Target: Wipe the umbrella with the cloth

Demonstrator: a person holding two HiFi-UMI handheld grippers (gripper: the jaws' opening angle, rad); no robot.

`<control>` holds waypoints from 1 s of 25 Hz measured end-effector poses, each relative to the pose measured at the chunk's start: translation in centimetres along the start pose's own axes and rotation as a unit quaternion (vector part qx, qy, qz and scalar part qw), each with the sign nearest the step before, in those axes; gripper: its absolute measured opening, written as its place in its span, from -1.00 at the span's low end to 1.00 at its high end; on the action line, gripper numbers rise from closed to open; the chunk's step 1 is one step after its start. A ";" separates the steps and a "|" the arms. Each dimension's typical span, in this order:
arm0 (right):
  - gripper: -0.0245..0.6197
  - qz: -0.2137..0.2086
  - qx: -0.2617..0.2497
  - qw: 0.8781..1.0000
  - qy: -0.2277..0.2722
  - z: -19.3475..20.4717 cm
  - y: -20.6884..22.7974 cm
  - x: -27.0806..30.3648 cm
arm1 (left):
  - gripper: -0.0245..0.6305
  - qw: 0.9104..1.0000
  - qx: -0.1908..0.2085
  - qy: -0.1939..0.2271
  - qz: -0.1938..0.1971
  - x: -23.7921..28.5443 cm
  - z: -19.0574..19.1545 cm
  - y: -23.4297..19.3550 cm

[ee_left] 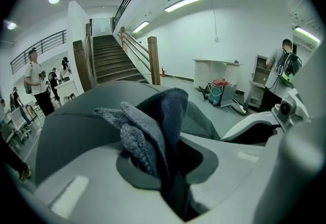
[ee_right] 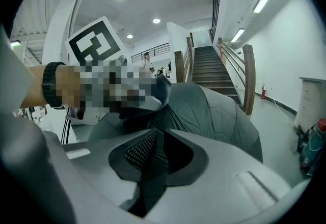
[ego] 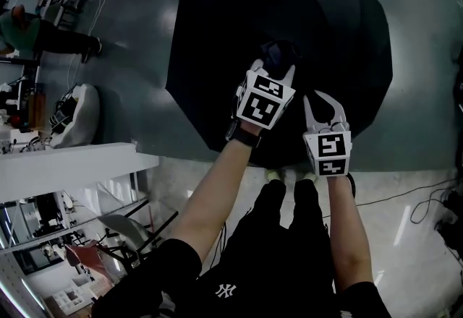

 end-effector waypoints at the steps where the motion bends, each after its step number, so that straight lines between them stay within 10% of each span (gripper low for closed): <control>1: -0.71 0.001 0.001 1.000 0.000 0.1 0.2 -0.3 | -0.41 1.000 0.000 -0.002 0.003 0.1 0.0 0.6; 17: -0.72 0.021 0.017 1.000 0.001 2.6 2.8 -4.9 | -0.41 0.997 -0.034 0.016 0.066 0.6 -0.7 8.5; 25: -0.72 0.019 0.017 1.000 0.013 1.4 0.4 -4.0 | -0.41 0.995 -0.069 0.063 0.044 -3.7 -0.4 4.9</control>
Point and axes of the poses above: the fingertips, and each gripper's own axes: x forward along the fingers, y to its right, z out of its underside, the point moved 7 cm from there along -x, backward along the fingers, and after that the axes turned 13 degrees about -z, right-handed, at the moved point
